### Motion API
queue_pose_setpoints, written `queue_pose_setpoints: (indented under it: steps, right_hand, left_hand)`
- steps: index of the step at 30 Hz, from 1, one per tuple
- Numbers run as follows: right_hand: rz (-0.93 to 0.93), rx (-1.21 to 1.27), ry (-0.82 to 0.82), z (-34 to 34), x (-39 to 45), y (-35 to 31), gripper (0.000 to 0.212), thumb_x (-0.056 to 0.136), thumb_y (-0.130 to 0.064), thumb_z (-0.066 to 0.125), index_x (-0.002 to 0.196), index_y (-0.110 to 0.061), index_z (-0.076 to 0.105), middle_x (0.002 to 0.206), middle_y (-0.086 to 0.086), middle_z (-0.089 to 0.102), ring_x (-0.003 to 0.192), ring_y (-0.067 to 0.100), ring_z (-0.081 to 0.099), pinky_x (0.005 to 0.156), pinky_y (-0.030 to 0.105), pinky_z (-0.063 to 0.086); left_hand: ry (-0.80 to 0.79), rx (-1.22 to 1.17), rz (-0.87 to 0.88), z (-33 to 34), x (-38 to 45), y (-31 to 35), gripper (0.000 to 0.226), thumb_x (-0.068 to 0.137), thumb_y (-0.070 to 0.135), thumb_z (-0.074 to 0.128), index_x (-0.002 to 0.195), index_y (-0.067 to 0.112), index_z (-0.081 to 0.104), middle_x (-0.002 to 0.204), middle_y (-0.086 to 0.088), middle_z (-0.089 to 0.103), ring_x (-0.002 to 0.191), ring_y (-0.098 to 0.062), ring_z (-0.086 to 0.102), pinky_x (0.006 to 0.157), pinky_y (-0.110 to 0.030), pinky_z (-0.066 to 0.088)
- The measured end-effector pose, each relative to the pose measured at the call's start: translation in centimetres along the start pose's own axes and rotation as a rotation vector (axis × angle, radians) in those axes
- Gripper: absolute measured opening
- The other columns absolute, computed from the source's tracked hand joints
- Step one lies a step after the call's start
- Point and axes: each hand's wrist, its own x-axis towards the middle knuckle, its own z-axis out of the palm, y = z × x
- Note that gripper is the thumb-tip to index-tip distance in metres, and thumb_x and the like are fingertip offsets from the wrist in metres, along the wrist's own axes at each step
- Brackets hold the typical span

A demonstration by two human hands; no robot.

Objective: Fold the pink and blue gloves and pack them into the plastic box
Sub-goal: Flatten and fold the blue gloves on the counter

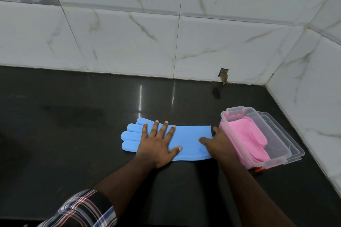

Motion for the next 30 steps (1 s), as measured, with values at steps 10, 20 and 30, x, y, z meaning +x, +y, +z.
queue_pose_setpoints:
  steps: [10,20,30]
  right_hand:
    - [-0.092,0.077,-0.182,-1.8,-1.0,-0.3,0.067,0.09,-0.025,0.07,0.149,-0.03,0.038,0.15,0.004,0.044,0.127,0.021,0.051,0.101,0.029,0.041]
    - [-0.185,0.685,-0.273,-1.8,-1.7,-1.7,0.048,0.085,0.012,0.062,0.12,-0.021,0.065,0.119,0.01,0.066,0.102,0.025,0.068,0.082,0.034,0.06]
    - [-0.286,0.827,-0.345,-0.4,-3.0,-4.8,0.052,0.082,0.016,0.064,0.122,-0.016,0.066,0.114,0.01,0.067,0.084,0.018,0.073,0.064,0.026,0.056]
  left_hand:
    - [0.01,-0.014,-0.003,0.4,0.0,-0.1,0.084,0.087,0.081,-0.001,0.158,0.037,-0.008,0.169,0.002,-0.006,0.154,-0.028,-0.012,0.117,-0.062,-0.015]
    - [0.034,-0.049,0.013,0.5,-0.1,-0.2,0.08,0.09,0.076,0.0,0.159,0.035,-0.002,0.169,0.001,-0.002,0.155,-0.027,-0.009,0.118,-0.061,-0.012]
    - [0.078,-0.103,0.053,0.4,-0.4,-0.6,0.067,0.098,0.056,0.003,0.16,0.032,0.003,0.169,0.0,0.003,0.155,-0.027,-0.002,0.121,-0.058,-0.01]
